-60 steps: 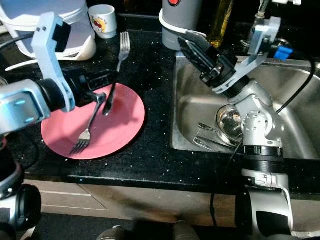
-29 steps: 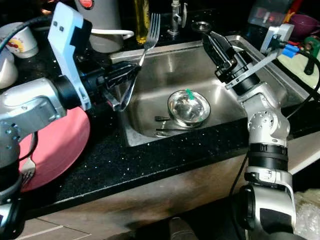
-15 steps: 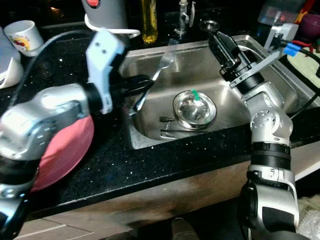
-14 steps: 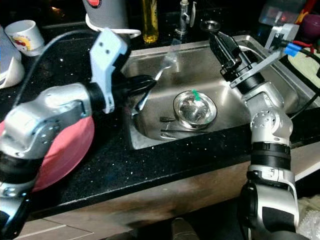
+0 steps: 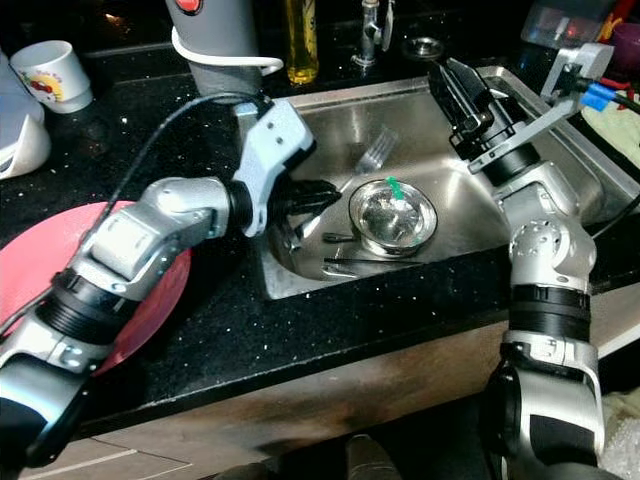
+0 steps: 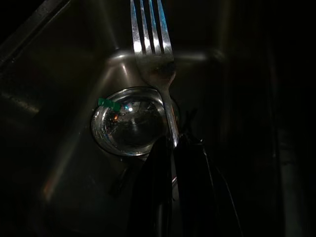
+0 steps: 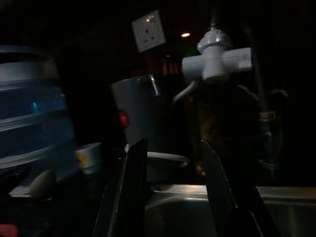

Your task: Kitchen organization

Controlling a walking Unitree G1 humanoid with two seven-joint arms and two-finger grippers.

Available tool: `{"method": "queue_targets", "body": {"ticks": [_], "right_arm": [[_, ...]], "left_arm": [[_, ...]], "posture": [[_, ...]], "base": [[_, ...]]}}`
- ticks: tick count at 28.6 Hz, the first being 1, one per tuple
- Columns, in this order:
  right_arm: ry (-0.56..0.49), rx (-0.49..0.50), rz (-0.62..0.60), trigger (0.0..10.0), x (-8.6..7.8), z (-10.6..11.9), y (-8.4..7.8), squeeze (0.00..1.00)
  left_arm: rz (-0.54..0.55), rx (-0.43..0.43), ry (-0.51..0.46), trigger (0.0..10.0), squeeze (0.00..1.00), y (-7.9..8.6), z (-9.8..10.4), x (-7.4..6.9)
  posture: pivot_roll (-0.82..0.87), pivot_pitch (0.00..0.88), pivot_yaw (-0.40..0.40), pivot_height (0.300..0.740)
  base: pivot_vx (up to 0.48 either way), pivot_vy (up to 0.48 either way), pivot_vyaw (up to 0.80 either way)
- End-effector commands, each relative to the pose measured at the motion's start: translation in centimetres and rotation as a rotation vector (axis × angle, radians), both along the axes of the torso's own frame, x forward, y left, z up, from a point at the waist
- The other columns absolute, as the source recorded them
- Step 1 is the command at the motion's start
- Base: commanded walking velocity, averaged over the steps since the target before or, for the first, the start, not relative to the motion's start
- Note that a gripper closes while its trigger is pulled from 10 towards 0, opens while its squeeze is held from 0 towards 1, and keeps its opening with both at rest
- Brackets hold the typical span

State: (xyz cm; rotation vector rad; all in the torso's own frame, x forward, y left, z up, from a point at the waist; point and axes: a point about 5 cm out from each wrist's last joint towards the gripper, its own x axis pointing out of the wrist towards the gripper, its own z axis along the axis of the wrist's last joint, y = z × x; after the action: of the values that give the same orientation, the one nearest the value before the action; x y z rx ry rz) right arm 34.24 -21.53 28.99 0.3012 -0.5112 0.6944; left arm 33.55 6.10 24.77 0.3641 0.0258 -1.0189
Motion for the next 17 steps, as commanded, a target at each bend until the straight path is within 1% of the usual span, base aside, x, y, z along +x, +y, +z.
{"method": "queue_targets", "body": {"ticks": [1, 4, 6, 7, 8, 9, 10, 13, 15, 17], "right_arm": [[-0.003, -0.012, 0.023, 10.0, -0.3, -0.1, 0.3, 0.0], [0.009, -0.023, 0.029, 10.0, -0.3, -0.4, 0.5, 0.0], [0.017, -0.066, 0.058, 10.0, -0.5, -0.8, 0.9, 0.0], [0.019, -0.147, 0.089, 10.0, -0.8, -1.5, 1.2, 0.0], [0.016, -0.236, 0.113, 10.0, -1.1, -2.3, 1.4, 0.0], [0.033, -0.283, 0.146, 10.0, -1.4, -2.9, 1.4, 0.0], [0.04, -0.299, 0.156, 10.0, -1.5, -3.1, 1.2, 0.0], [0.04, -0.286, 0.142, 10.0, -1.7, -2.8, 0.4, 0.0], [0.04, -0.287, 0.141, 10.0, -1.7, -2.8, 0.2, 0.0], [0.033, -0.32, 0.144, 10.0, -2.1, -2.8, -0.5, 0.0]], "left_arm": [[-0.013, 0.007, -0.013, 10.0, 0.0, -0.4, 0.1, 0.2], [-0.02, 0.004, -0.006, 10.0, 0.0, -0.6, -0.2, 0.3], [-0.018, 0.006, -0.002, 10.0, 0.0, -0.7, -0.3, 0.4], [-0.021, 0.005, 0.0, 10.0, 0.09, -0.7, -0.4, 0.3], [-0.021, 0.002, -0.001, 10.0, 0.09, -0.7, -0.4, 0.3], [-0.022, -0.001, -0.001, 10.0, 0.09, -0.7, -0.4, 0.3], [-0.021, -0.004, -0.003, 10.0, 0.08, -0.7, -0.4, 0.3], [-0.013, -0.015, -0.012, 10.0, 0.07, -0.5, -0.2, 0.2], [-0.011, -0.018, -0.014, 10.0, 0.07, -0.5, -0.1, 0.3], [0.017, -0.026, -0.023, 10.0, 0.06, -0.2, 0.0, 0.6]], "posture": [[0.04, 0.134, 0.017, 0.74], [0.04, 0.134, 0.017, 0.74], [0.04, 0.137, 0.016, 0.74], [0.04, 0.137, 0.015, 0.74], [0.04, 0.138, 0.014, 0.74], [0.04, 0.139, 0.014, 0.74], [0.04, 0.137, 0.013, 0.74], [0.04, 0.138, 0.014, 0.74], [0.04, 0.138, 0.014, 0.74], [0.04, 0.137, 0.015, 0.74]], "base": [[0.0, 0.0, 0.0], [0.0, 0.0, 0.0], [0.0, 0.0, 0.0], [0.0, 0.0, 0.0], [0.0, 0.0, 0.0], [0.0, 0.0, 0.0], [0.0, 0.0, 0.0], [0.0, 0.0, 0.0], [0.0, 0.0, 0.0], [0.0, 0.0, 0.0]]}}
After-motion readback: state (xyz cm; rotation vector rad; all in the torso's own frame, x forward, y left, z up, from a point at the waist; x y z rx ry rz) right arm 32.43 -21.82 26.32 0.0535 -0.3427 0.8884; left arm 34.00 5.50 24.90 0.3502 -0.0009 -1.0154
